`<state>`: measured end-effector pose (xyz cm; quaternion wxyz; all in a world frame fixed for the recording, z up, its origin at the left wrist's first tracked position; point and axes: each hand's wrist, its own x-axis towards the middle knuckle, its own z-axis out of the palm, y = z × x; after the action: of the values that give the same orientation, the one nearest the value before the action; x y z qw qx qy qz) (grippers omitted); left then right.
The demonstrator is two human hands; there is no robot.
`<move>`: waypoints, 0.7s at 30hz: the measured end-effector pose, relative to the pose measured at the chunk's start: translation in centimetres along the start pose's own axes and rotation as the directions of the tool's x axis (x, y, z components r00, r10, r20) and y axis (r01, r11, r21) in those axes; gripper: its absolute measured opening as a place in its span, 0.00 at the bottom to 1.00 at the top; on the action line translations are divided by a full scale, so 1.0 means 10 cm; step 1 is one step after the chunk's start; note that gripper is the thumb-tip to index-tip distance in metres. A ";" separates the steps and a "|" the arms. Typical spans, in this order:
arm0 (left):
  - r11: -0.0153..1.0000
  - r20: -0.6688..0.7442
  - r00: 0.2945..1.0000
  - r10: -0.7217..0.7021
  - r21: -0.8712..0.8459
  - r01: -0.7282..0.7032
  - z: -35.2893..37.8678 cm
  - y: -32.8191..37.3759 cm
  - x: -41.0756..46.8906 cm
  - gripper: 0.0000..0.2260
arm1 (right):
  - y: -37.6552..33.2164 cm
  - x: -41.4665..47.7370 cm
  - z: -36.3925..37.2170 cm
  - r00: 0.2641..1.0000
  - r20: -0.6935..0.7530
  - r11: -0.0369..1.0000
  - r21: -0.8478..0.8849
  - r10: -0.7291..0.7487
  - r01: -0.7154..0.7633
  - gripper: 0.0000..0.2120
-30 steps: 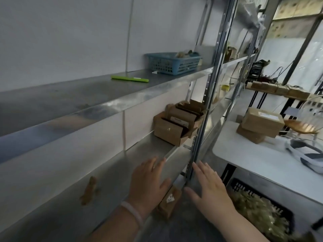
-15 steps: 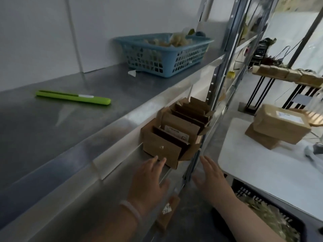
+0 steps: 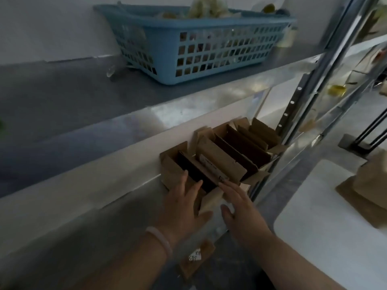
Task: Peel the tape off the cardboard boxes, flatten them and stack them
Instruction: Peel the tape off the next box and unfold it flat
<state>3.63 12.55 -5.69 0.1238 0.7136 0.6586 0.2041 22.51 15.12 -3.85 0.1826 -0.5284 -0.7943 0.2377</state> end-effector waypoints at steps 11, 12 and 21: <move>0.987 -0.331 0.933 -0.140 -0.124 0.104 0.19 -0.12 -0.13 0.19 | 0.12 0.36 -0.01 0.999 -0.034 0.947 0.322 0.017 -0.005 0.17; 0.982 -0.343 0.926 -0.156 -0.159 0.106 0.18 -0.15 -0.18 0.18 | 0.09 0.37 0.00 0.999 -0.007 0.937 0.349 0.038 -0.033 0.17; 0.916 -0.385 0.861 -0.332 -0.349 0.197 0.08 -0.28 -0.62 0.20 | 0.02 0.65 0.22 0.799 0.522 0.628 0.523 0.297 -0.576 0.40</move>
<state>1.21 6.75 -8.46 0.1061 0.5242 0.7236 0.4362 19.01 20.82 -5.55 0.1315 -0.5508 -0.5205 0.6390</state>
